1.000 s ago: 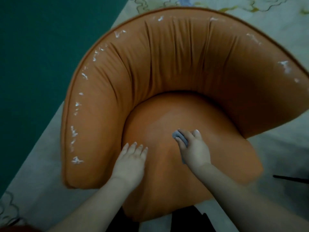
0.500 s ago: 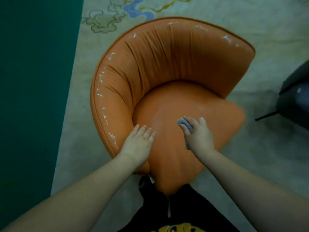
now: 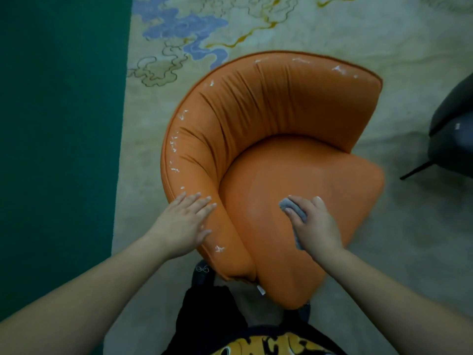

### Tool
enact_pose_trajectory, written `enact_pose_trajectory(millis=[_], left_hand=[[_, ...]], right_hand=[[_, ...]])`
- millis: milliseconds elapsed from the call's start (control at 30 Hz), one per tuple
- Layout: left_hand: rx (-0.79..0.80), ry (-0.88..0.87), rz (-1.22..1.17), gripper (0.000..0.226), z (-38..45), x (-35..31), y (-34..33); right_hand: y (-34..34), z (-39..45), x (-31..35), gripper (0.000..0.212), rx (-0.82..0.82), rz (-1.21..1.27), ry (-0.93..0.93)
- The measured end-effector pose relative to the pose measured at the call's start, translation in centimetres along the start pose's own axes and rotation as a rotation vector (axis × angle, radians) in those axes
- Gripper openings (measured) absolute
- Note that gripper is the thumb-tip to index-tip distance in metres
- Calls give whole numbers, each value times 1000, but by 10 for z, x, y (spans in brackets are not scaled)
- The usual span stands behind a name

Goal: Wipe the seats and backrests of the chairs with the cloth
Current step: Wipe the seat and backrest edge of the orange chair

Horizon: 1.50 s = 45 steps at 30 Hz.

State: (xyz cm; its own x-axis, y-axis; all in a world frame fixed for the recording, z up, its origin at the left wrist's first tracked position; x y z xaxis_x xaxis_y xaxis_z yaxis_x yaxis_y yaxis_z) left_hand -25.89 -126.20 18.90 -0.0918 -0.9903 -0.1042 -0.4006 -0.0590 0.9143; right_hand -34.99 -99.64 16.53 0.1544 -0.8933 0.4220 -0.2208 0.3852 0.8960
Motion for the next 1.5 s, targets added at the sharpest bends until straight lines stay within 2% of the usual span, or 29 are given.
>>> enact_pose_trajectory(millis=[133,233,433,633,767,867,1100,1233,1300,1400,1500], left_hand=[[35,-212,75,71,13,30,5],[89,-366,133,76,19,41,4],[163,-540,193,88,25,55,-3],[262,-586,283,94,48,56,-10],[365,-556,327,99,62,53,-13],[384,-558,353,100,64,51,-13],[341,-566,337,101,72,55,-18],[297,-585,271,103,75,62,-21],[275,-611,237,105,75,63,-21],[245,-655,213,106,74,64,-21],[223,-694,195,106,75,64,-20]], right_hand=[[-14,-9,27,36,-40,15,-86],[-33,-23,46,35,-71,125,-225],[-60,-64,68,35,-155,232,-418],[-75,-96,66,33,-181,230,-518],[-81,-102,64,33,-228,303,-535],[-84,-104,64,32,-225,322,-542],[-98,-94,101,33,-227,389,-423],[-124,-80,141,33,-186,147,-269],[-132,-70,129,31,-193,85,-413],[-140,-55,96,32,-53,154,-711],[-139,-60,99,29,-27,265,-705]])
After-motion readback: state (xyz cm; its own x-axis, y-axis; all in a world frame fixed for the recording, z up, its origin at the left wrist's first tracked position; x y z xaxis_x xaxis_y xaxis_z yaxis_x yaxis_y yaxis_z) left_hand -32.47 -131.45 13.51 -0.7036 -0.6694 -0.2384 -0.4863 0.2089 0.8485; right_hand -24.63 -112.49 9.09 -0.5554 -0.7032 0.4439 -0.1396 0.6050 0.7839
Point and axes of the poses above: each hand's wrist, its own z-axis towards the middle knuckle, its own y-axis out of the back of the hand, x = y × z, the point moved 7 cm from there along z, towards the middle knuckle, and after that the axes turned 10 degrees about -z, right-handed, at the moved point
